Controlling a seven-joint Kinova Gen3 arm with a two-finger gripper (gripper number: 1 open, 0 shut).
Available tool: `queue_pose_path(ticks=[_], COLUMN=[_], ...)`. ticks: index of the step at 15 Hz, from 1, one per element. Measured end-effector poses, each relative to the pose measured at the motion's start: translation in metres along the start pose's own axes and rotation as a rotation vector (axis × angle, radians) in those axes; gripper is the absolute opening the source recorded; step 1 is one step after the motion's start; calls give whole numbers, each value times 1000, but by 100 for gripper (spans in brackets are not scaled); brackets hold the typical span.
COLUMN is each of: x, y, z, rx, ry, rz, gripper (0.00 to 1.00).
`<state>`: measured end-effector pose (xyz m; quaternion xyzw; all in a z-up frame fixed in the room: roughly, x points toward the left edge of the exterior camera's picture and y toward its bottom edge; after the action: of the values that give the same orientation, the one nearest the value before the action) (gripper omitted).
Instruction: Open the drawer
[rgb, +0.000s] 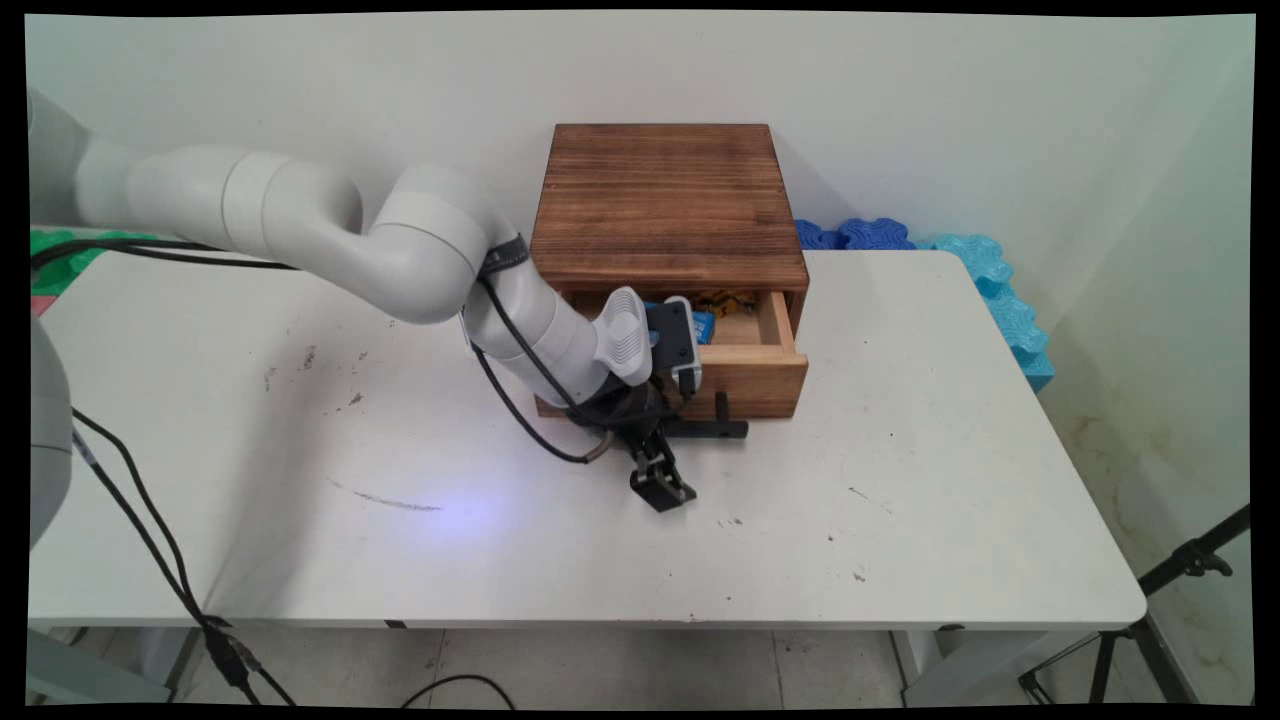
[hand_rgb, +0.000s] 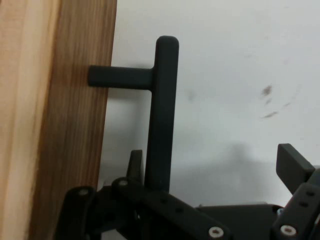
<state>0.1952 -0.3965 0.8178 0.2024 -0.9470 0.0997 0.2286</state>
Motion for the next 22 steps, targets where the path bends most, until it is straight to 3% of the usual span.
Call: queue_pose_path(ticks=[22], x=[-13], y=[94], z=[-36], rx=[-119], ry=[14], rz=[2], gripper=[100])
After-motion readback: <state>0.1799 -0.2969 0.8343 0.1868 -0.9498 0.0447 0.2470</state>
